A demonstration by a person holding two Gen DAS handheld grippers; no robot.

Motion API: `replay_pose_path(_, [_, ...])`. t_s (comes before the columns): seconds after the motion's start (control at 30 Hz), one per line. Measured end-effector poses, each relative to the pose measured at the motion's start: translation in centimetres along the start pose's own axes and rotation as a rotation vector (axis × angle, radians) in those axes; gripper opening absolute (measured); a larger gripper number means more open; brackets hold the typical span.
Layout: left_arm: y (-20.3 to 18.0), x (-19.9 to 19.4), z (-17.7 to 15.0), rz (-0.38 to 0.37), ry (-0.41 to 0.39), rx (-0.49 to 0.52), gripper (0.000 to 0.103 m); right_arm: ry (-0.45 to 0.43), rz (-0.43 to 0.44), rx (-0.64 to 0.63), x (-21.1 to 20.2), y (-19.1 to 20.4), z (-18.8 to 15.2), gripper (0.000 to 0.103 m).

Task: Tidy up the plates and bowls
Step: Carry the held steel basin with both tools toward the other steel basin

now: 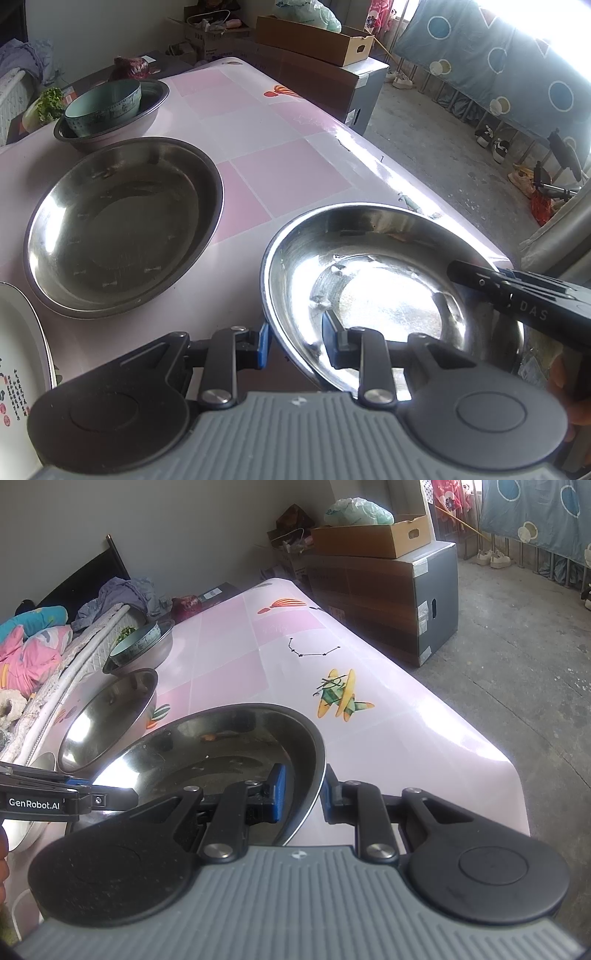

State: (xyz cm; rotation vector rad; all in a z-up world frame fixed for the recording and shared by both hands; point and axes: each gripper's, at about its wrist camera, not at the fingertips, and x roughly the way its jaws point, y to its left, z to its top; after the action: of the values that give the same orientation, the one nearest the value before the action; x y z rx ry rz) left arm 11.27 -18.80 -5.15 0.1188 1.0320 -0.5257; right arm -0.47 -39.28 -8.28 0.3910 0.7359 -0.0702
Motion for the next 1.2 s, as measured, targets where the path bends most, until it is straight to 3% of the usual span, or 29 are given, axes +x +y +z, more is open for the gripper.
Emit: replay_pose_path(1.2, [0.0, -1.4, -0.4, -0.02, -0.031, -0.006, 0.029, -0.013, 0.007, -0.009, -0.7, 0.5, 0.3, 0.019])
